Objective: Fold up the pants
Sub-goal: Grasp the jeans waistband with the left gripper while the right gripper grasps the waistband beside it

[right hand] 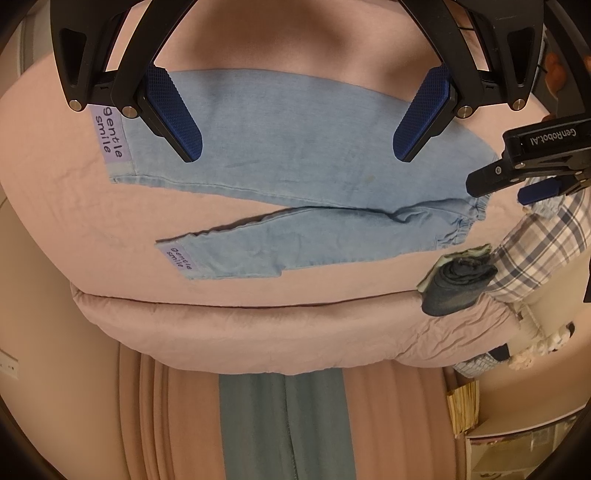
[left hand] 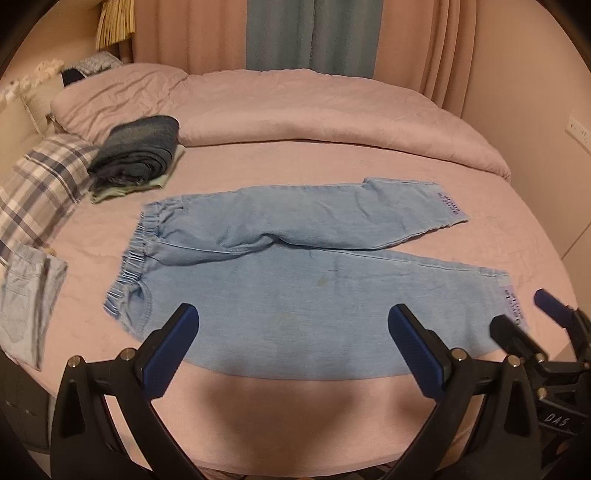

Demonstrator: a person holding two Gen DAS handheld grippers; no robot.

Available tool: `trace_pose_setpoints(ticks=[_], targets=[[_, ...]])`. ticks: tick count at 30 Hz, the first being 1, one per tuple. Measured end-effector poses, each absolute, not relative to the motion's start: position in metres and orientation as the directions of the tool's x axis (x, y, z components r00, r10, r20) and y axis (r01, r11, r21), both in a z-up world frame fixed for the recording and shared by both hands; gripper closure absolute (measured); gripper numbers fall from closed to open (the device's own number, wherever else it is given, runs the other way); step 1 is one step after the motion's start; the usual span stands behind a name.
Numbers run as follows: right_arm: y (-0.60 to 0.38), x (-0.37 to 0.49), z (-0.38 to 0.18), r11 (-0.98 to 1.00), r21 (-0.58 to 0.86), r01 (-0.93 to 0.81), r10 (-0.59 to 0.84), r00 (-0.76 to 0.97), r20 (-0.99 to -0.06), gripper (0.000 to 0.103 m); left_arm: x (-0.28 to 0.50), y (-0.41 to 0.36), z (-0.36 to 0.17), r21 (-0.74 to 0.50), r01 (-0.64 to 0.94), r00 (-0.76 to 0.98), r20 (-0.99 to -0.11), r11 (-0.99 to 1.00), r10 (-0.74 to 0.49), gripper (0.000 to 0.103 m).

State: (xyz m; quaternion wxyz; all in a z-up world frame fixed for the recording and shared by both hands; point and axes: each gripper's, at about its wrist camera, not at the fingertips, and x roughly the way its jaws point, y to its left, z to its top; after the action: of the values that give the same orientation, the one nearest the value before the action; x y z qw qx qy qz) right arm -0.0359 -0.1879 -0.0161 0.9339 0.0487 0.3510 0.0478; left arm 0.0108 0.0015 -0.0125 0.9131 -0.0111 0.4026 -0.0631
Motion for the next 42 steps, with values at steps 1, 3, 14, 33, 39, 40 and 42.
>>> trace_pose_setpoints(ticks=[1, 3, 14, 33, 39, 40, 42], targets=[[-0.185, -0.036, -0.016, 0.991, 0.122, -0.062, 0.127, 0.748, -0.651, 0.000, 0.012, 0.004, -0.014, -0.100, 0.108, 0.660, -0.737, 0.989, -0.147, 0.000], [-0.182, -0.035, -0.019, 0.989, 0.115, -0.087, 0.142, 0.746, -0.650, 0.000, 0.017, 0.012, -0.020, -0.183, 0.099, 0.643, -0.739, 0.978, -0.203, 0.000], [-0.104, -0.035, -0.075, 0.908, -0.092, -0.408, 0.246, 0.699, -0.671, 0.000, 0.027, 0.125, -0.101, -0.442, -0.179, 0.597, -0.759, 0.879, -0.260, 0.002], [0.021, -0.027, -0.140, 0.645, -0.319, -0.694, 0.350, 0.640, -0.684, 0.085, 0.059, 0.212, -0.152, -0.594, -0.413, 0.630, -0.734, 0.690, -0.255, 0.080], [0.018, -0.022, -0.129, 0.673, -0.199, -0.712, 0.414, 0.586, -0.696, 0.097, 0.031, 0.225, -0.146, -0.647, -0.347, 0.684, -0.670, 0.678, -0.289, 0.091], [0.019, -0.021, -0.126, 0.670, -0.185, -0.718, 0.427, 0.578, -0.696, 0.097, 0.026, 0.225, -0.144, -0.647, -0.340, 0.691, -0.665, 0.683, -0.285, 0.091], [0.015, -0.024, -0.123, 0.676, -0.146, -0.722, 0.451, 0.562, -0.693, 0.097, 0.020, 0.223, -0.142, -0.633, -0.341, 0.689, -0.671, 0.695, -0.273, 0.090]])
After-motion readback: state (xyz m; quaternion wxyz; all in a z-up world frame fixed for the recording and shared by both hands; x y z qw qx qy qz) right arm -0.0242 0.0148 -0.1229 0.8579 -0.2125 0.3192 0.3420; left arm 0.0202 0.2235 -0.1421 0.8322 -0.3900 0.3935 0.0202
